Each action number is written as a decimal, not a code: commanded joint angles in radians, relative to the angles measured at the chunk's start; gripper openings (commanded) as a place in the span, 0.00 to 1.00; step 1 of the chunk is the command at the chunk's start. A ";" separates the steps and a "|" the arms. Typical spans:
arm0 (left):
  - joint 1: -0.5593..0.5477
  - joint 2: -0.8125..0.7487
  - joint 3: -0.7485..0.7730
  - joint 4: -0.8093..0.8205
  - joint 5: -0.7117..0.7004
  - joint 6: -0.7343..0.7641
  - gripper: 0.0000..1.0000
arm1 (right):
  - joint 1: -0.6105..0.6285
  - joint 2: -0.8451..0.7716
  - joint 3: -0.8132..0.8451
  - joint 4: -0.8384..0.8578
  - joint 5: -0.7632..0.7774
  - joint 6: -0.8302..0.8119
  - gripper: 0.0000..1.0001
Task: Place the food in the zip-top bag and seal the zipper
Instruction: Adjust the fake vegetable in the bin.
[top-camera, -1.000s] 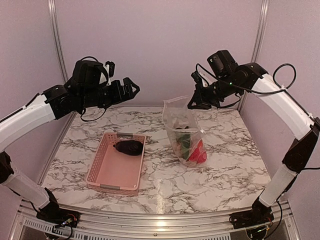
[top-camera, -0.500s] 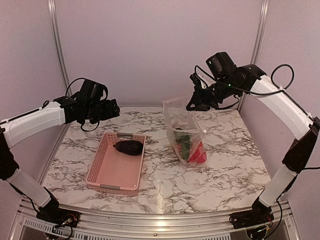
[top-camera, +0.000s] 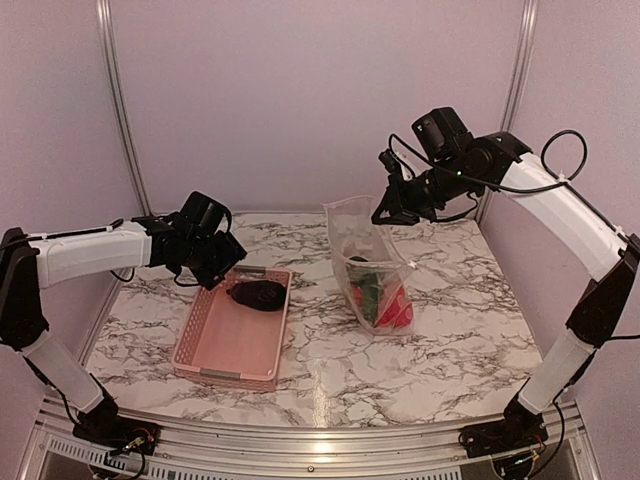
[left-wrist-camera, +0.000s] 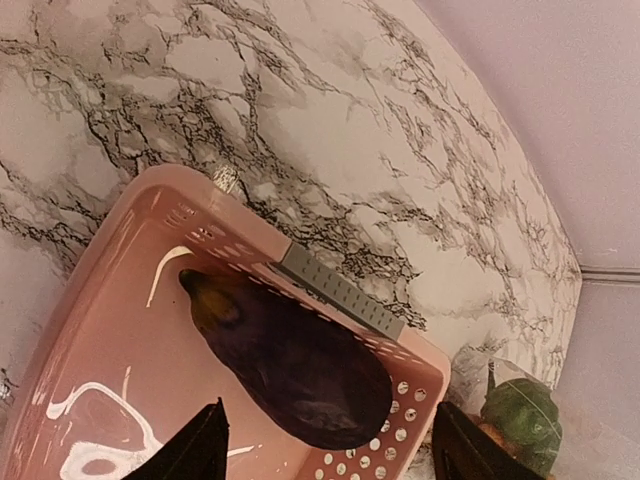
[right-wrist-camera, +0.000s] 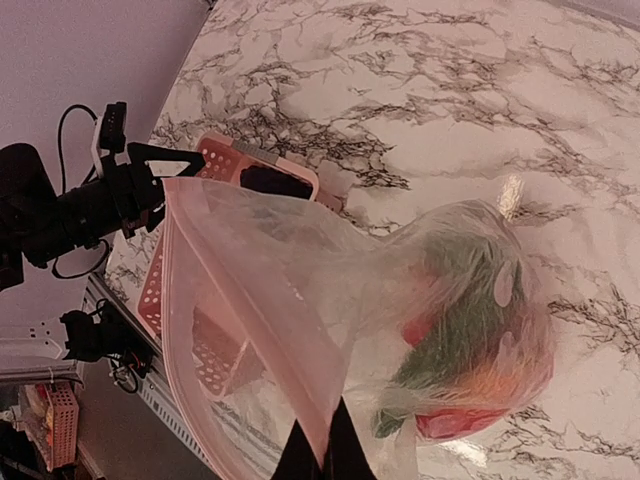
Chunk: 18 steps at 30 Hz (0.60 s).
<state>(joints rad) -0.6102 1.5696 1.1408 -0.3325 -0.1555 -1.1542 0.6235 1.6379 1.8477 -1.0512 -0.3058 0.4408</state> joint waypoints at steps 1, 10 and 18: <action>-0.013 0.042 -0.020 -0.002 0.027 -0.159 0.71 | -0.008 -0.025 0.006 0.018 -0.004 -0.013 0.00; -0.025 0.139 -0.006 0.026 0.127 -0.256 0.72 | -0.008 -0.029 -0.008 0.025 -0.003 -0.013 0.00; -0.027 0.205 0.012 0.039 0.139 -0.268 0.73 | -0.010 -0.039 -0.028 0.038 -0.003 -0.001 0.00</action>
<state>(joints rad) -0.6342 1.7454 1.1320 -0.3077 -0.0319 -1.4075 0.6216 1.6321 1.8214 -1.0313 -0.3061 0.4393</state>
